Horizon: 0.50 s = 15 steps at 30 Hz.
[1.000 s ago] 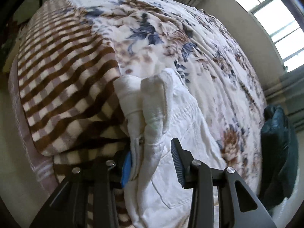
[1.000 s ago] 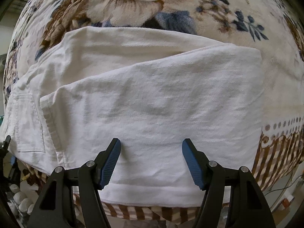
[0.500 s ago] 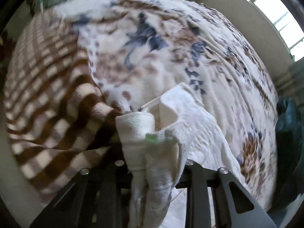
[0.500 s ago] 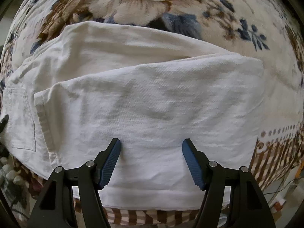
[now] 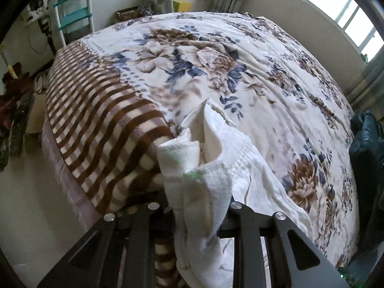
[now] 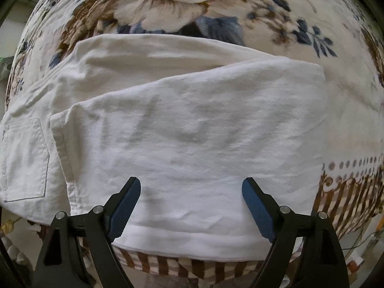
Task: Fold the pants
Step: 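Grasp the pants leg end with the left tool and lift it up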
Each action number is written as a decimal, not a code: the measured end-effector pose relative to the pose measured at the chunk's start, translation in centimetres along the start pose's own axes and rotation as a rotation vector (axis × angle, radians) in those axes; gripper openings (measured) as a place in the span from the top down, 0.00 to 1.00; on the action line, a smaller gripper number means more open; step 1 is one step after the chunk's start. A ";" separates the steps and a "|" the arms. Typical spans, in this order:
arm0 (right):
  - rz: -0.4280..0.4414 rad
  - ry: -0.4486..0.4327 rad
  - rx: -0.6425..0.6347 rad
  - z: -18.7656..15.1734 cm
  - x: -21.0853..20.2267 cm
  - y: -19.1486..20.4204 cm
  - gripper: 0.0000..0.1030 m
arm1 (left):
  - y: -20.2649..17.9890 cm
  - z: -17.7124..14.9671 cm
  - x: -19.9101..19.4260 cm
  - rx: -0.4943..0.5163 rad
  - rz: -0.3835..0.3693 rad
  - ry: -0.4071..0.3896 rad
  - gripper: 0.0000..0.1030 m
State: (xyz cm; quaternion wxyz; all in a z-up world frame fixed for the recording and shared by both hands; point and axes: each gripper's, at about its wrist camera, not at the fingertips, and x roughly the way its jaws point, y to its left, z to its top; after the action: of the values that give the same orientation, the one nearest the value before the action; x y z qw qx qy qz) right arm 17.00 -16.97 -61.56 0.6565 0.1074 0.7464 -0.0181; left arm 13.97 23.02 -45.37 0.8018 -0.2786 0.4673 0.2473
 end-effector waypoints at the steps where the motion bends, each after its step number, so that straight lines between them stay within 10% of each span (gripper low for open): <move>1: 0.003 -0.003 0.004 0.0 -0.1 -0.2 0.14 | -0.4 -0.2 -0.4 0.008 -0.010 -0.004 0.83; 15: -0.031 -0.049 0.039 1.0 -2.6 -3.3 0.07 | -10.8 -2.5 -4.8 0.372 -0.081 -0.092 0.85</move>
State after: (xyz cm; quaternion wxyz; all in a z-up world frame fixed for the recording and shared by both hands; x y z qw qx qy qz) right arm 17.67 -20.73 -59.51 0.6719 0.1083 0.7313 -0.0454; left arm 17.42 12.90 -39.82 0.8691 -0.1325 0.4565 0.1368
